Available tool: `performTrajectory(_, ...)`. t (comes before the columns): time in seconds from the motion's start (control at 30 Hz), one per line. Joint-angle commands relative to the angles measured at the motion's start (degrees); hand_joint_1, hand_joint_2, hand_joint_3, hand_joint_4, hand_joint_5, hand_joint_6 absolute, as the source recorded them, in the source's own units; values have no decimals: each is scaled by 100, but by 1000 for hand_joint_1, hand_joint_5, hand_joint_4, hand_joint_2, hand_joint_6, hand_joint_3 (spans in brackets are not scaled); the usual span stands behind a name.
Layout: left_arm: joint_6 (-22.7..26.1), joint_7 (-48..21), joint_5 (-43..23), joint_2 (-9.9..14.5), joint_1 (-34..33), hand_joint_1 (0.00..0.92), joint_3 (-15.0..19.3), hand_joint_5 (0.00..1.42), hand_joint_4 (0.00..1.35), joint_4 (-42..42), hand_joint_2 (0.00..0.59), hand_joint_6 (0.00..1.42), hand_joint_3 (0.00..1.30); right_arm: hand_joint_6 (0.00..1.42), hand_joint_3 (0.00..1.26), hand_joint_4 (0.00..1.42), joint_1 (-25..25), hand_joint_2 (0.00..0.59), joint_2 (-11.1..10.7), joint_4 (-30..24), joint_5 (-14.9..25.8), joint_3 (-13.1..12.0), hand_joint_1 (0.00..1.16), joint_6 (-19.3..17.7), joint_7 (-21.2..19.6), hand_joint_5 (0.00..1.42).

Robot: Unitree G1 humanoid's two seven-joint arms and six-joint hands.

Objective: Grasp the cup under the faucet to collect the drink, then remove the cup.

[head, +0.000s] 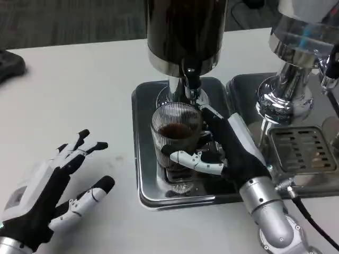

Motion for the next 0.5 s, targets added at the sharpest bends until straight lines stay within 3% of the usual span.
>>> performTrajectory(0.03, 27, 43, -26, 55, 47, 0, 6, 48, 0, -34, 196, 0, 235, 668, 226, 309, -11, 174, 26, 9, -78, 6, 826, -116, -149, 514)
performTrajectory(0.5, 33, 2, -45, 52, 50, 0, -21, 48, 0, -5, 197, 0, 208, 894, 318, 403, -2, 183, 76, 107, -85, -15, 882, -298, -355, 649)
